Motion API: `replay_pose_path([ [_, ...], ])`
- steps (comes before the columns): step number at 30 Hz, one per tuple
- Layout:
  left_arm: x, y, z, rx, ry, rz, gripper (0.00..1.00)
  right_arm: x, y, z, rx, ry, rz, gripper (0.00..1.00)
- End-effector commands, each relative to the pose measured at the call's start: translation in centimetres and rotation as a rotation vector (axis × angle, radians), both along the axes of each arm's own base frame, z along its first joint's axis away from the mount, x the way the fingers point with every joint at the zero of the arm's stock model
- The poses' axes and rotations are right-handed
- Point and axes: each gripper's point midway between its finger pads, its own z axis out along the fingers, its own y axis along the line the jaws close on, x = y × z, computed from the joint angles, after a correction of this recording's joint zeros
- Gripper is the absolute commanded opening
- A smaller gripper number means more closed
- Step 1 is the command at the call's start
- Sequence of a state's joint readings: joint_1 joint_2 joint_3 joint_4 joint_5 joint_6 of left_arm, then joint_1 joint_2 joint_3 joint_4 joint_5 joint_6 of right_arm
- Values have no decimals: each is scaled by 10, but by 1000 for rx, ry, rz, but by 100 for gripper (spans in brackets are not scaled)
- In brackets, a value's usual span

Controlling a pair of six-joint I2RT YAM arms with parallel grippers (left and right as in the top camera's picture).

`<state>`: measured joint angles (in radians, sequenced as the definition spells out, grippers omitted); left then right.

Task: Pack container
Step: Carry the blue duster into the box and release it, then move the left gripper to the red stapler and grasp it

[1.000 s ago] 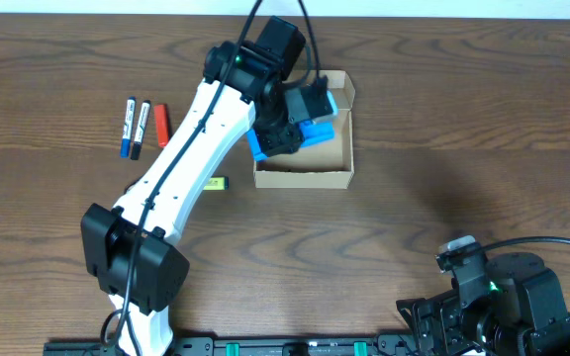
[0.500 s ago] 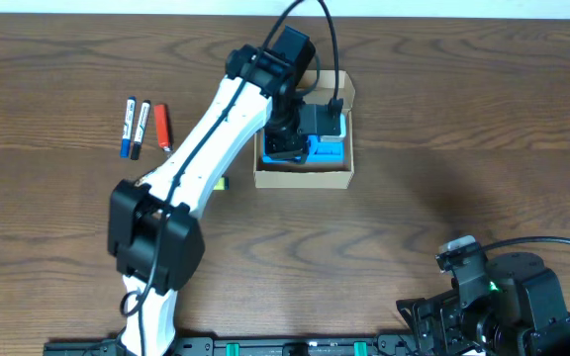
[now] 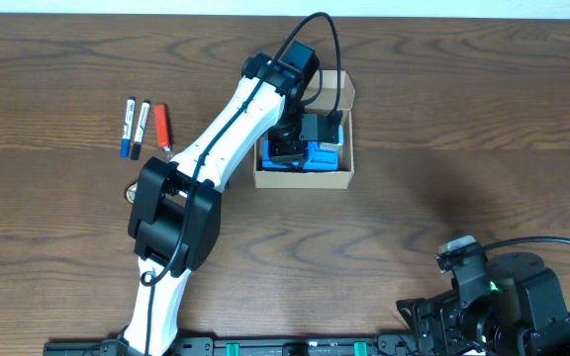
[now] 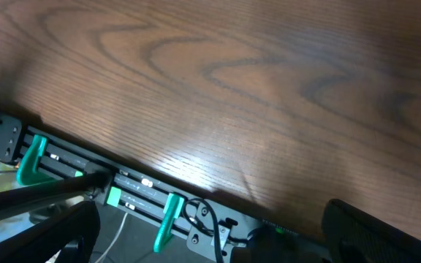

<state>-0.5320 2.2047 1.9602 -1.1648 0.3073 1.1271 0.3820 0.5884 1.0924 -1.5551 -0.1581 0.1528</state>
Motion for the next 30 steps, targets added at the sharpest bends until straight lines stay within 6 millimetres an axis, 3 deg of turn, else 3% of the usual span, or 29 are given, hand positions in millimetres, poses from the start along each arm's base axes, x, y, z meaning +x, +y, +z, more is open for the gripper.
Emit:
replay_pose_path([
  [1, 0, 1, 0, 5, -1, -11, 20, -1, 1, 0, 7, 5, 0, 99],
  [7, -1, 3, 0, 10, 6, 0, 55, -1, 1, 0, 7, 5, 0, 99],
  [15, 5, 12, -1, 71, -19, 64, 74, -1, 1, 0, 7, 5, 1, 99],
  [20, 7, 11, 9, 61, -31, 110, 75, -1, 1, 0, 7, 5, 1, 99],
  [23, 11, 9, 26, 35, -60, 163, 75, -1, 1, 0, 7, 5, 1, 99],
  [30, 17, 7, 117, -106, -197, 337, 77, -1, 1, 0, 7, 5, 1, 99],
])
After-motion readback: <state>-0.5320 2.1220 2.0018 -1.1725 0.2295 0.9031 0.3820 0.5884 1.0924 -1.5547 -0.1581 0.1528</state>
